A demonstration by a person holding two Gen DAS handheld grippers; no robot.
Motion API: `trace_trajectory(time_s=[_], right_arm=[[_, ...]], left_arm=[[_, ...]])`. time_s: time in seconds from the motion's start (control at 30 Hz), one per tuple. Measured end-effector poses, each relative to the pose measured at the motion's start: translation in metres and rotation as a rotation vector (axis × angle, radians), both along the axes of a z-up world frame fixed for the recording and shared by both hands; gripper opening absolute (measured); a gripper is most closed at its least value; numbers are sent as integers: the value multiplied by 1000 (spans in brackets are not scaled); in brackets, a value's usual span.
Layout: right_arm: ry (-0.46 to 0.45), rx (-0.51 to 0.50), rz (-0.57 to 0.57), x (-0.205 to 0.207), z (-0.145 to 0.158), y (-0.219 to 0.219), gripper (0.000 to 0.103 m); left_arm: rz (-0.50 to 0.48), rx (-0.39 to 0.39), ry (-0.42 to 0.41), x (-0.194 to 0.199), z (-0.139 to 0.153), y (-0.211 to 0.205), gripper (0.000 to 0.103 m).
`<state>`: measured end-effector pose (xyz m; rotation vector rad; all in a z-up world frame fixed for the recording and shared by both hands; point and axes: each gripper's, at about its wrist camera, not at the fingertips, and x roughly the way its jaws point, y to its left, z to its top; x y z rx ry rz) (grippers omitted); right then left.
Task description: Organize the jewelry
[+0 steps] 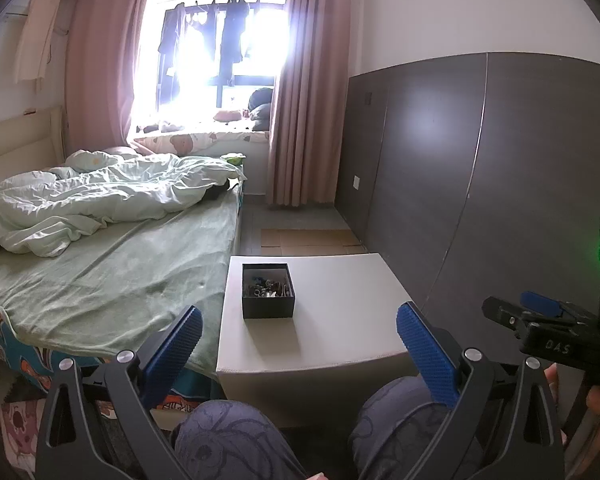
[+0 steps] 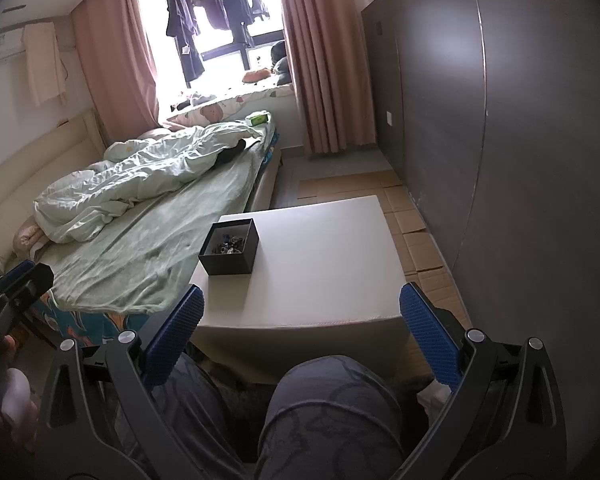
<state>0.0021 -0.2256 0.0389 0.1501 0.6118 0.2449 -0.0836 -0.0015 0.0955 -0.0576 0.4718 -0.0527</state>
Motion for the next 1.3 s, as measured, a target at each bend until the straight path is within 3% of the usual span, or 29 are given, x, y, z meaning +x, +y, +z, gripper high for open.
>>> trace_trajectory(time_s=[1.3], right_arm=[[0,-18,11,-2,-6,-2,98]], left_arm=[[-6,-3,-1,-20,-7,-4,95]])
